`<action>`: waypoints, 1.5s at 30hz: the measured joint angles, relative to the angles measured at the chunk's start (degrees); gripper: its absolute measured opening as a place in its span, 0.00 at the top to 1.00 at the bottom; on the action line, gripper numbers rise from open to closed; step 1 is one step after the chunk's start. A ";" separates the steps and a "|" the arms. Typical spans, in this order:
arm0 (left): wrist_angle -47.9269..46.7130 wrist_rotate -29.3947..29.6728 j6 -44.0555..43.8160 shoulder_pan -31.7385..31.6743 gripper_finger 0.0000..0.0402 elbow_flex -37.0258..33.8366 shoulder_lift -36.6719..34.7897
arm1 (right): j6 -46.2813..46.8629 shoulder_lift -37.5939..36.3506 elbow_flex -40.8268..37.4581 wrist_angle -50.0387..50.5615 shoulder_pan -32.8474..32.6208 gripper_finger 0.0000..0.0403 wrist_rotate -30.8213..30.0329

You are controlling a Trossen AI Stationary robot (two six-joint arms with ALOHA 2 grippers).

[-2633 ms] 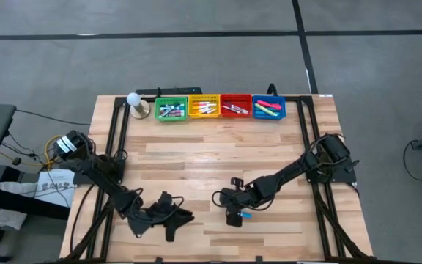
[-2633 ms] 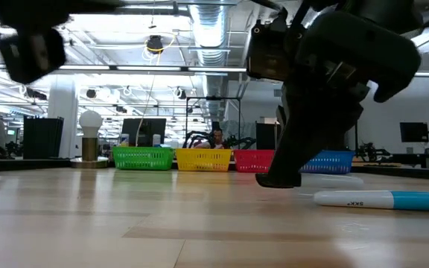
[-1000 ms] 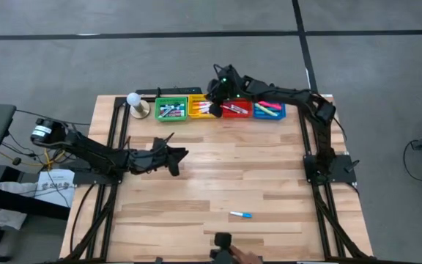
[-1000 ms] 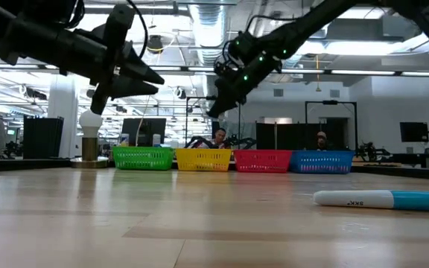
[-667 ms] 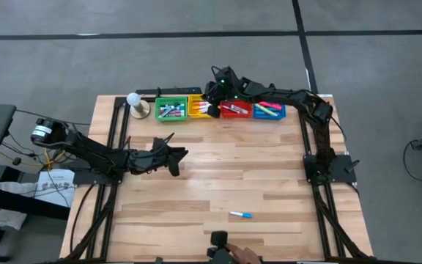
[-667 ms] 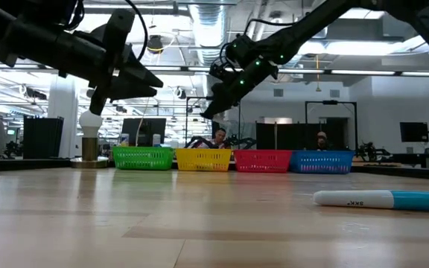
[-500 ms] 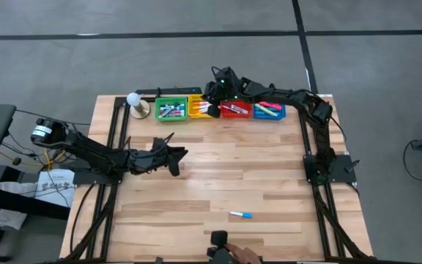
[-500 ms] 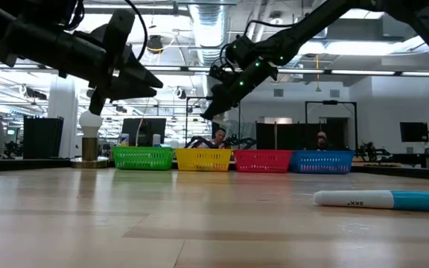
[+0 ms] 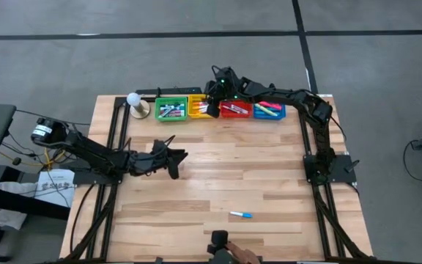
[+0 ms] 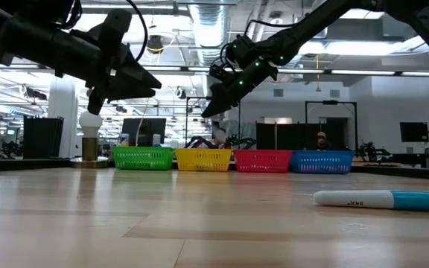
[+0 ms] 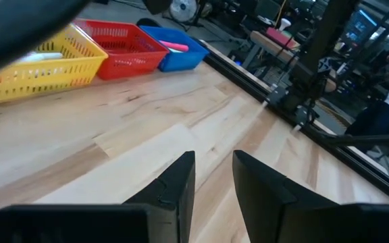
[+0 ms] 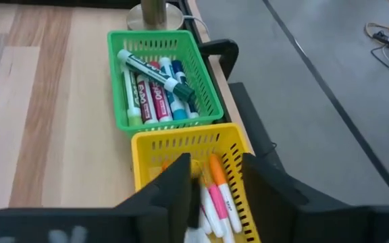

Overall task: Pick & Place Markers
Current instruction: Put the black highlighter pen into the yellow basket, then put the light blue highlighter pen into the yellow basket

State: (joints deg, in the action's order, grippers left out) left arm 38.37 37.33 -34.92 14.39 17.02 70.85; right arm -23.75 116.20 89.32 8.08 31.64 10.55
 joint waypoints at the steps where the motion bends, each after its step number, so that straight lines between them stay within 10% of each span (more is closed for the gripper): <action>1: 0.00 0.01 -0.01 0.34 0.75 0.00 0.00 | 0.53 0.00 0.00 0.00 0.00 0.69 0.00; 20: -0.31 -0.03 -5.73 10.45 0.75 0.04 0.04 | 4.51 -10.30 -0.02 16.48 -9.65 0.55 -11.31; 32: 0.68 -9.85 -8.73 12.39 0.75 -1.68 0.00 | 33.06 -15.80 -0.02 47.29 -27.25 0.59 -12.52; 45: 1.46 -11.73 -7.35 15.98 0.75 -1.70 -0.40 | 49.30 -14.85 -2.58 47.25 -45.92 0.64 -7.95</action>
State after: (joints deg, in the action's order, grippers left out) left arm 39.83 25.60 -42.27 30.38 15.31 70.45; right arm 25.54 101.35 86.73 55.33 -14.28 2.59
